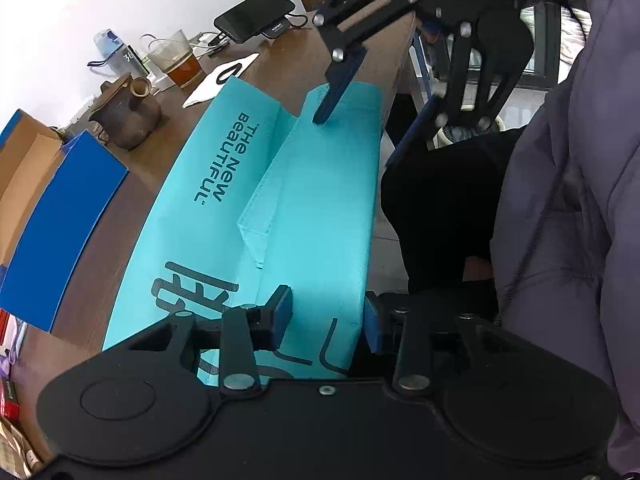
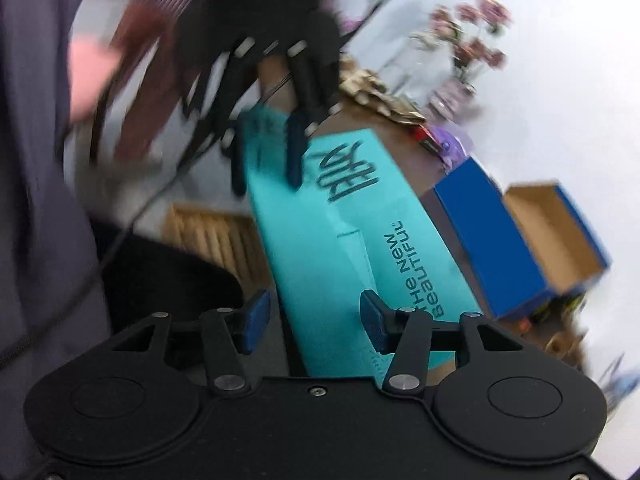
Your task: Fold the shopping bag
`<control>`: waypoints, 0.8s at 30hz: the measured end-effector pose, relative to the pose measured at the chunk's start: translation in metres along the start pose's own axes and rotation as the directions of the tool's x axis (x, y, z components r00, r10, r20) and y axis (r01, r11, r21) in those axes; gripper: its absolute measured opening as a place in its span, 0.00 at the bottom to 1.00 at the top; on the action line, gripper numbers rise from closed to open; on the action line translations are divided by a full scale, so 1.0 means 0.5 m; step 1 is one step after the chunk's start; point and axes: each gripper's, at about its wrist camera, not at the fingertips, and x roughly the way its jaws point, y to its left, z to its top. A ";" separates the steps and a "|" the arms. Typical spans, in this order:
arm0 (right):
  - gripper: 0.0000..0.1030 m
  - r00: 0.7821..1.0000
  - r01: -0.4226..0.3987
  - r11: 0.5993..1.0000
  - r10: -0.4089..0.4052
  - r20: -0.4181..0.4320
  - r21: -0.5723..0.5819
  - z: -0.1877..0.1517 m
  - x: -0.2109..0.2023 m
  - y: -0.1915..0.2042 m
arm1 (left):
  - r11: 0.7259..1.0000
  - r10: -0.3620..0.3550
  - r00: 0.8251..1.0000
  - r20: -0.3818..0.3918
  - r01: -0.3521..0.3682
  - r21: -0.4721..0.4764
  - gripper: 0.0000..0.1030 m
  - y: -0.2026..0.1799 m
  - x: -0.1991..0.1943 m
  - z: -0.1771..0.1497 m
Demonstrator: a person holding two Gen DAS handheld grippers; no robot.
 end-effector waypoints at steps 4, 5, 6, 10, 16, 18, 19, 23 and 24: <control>0.35 0.998 -0.058 0.998 0.058 0.022 0.037 -0.004 0.021 -0.011 | 1.000 0.002 1.000 0.000 -0.002 -0.009 0.36 -0.007 -0.002 0.000; 0.33 0.996 -0.086 0.994 0.084 0.028 0.066 -0.004 0.022 -0.020 | 1.000 0.000 1.000 -0.001 0.000 -0.011 0.36 -0.010 -0.005 0.000; 0.32 0.994 -0.109 0.990 0.107 0.035 0.090 -0.005 0.023 -0.028 | 1.000 -0.005 1.000 -0.001 0.005 -0.008 0.36 -0.013 -0.008 0.001; 0.30 0.984 -0.174 0.976 0.168 0.051 0.132 -0.005 0.008 -0.039 | 0.998 -0.007 1.000 0.005 0.006 0.069 0.38 -0.038 -0.025 0.005; 0.28 0.907 -0.417 0.854 0.411 0.087 0.312 -0.020 0.012 -0.165 | 0.996 -0.086 0.996 0.006 0.085 0.027 0.33 0.000 -0.044 0.010; 0.28 0.866 -0.490 0.794 0.489 0.102 0.360 -0.026 0.027 -0.206 | 0.987 -0.155 0.987 0.033 0.156 -0.038 0.28 0.032 -0.047 0.007; 0.28 0.842 -0.527 0.753 0.527 0.118 0.393 -0.031 0.040 -0.229 | 0.977 -0.195 0.980 0.044 0.198 -0.080 0.28 0.052 -0.044 0.003; 0.28 0.748 -0.636 0.563 0.617 0.243 0.528 -0.077 0.087 -0.306 | 0.898 -0.342 0.933 0.112 0.360 -0.253 0.25 0.139 -0.025 -0.020; 0.29 0.731 -0.652 0.517 0.622 0.280 0.554 -0.092 0.097 -0.319 | 0.873 -0.368 0.920 0.132 0.391 -0.291 0.25 0.157 -0.019 -0.026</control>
